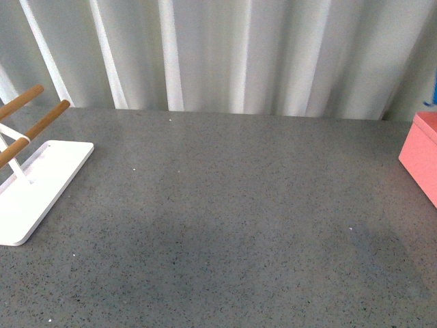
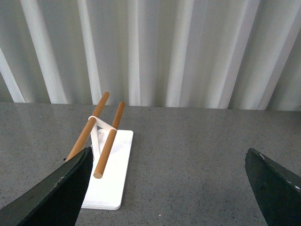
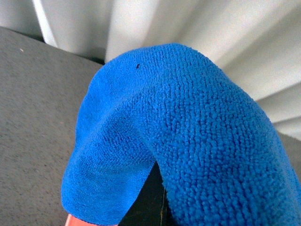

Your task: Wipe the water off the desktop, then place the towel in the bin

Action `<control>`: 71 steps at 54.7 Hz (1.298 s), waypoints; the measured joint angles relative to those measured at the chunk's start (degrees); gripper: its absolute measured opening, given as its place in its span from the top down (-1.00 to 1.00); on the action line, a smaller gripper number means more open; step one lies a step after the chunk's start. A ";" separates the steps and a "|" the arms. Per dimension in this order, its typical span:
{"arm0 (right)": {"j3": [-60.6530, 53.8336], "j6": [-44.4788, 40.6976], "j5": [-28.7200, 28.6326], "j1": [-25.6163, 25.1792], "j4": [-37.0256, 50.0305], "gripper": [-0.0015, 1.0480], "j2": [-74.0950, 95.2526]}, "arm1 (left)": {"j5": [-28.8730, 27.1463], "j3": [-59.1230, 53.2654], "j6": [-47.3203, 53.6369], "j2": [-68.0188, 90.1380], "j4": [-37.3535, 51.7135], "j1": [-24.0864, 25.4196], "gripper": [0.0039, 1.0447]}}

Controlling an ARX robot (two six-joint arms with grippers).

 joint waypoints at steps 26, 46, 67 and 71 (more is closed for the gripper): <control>-5.20 2.89 2.67 -7.39 -0.70 0.93 12.37 | 0.00 0.00 0.00 0.00 0.00 0.00 -0.88; -6.45 6.32 4.70 -10.47 -6.34 0.23 17.90 | 0.02 0.00 0.00 0.00 0.00 0.00 -0.88; -6.16 6.27 4.70 -10.43 -9.25 -0.88 17.90 | 0.00 0.00 0.00 0.00 0.00 0.00 -0.88; -4.83 5.86 4.79 -10.25 -10.97 -0.86 17.31 | 0.00 0.00 0.00 0.00 0.00 0.00 -0.88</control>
